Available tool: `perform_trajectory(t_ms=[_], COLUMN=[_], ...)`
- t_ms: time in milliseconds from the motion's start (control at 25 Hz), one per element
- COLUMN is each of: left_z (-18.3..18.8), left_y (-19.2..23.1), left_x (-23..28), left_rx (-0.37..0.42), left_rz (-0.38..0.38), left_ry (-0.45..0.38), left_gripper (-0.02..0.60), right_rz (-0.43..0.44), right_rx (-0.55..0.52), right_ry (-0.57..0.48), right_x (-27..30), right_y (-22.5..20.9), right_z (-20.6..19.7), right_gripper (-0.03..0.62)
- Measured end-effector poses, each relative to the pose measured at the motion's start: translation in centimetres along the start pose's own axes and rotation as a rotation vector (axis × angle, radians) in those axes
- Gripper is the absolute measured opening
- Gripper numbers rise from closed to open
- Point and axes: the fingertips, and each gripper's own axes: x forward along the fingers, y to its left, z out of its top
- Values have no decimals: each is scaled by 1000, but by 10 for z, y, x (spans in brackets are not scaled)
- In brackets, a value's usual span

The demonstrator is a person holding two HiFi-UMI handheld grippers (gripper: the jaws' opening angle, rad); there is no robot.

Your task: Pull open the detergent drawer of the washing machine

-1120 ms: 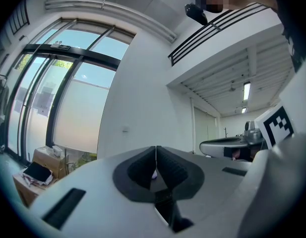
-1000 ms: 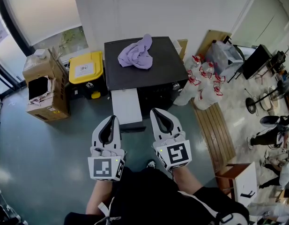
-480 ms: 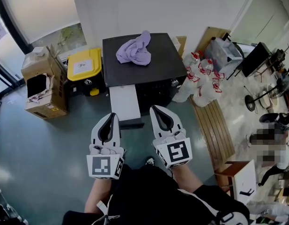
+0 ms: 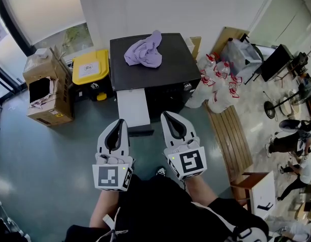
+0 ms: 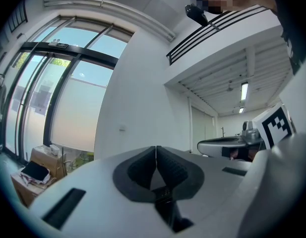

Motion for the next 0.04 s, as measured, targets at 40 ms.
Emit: perform_trajectory(t_ms=[40], left_z=[0], left_y=[-1], left_x=[1], left_rx=[0], left_rz=[0], left_ry=[1], left_gripper=[25], right_rz=[0], right_rx=[-2], right_ry=[0], right_x=[0], right_y=[-1], right_z=[1], right_gripper=[8])
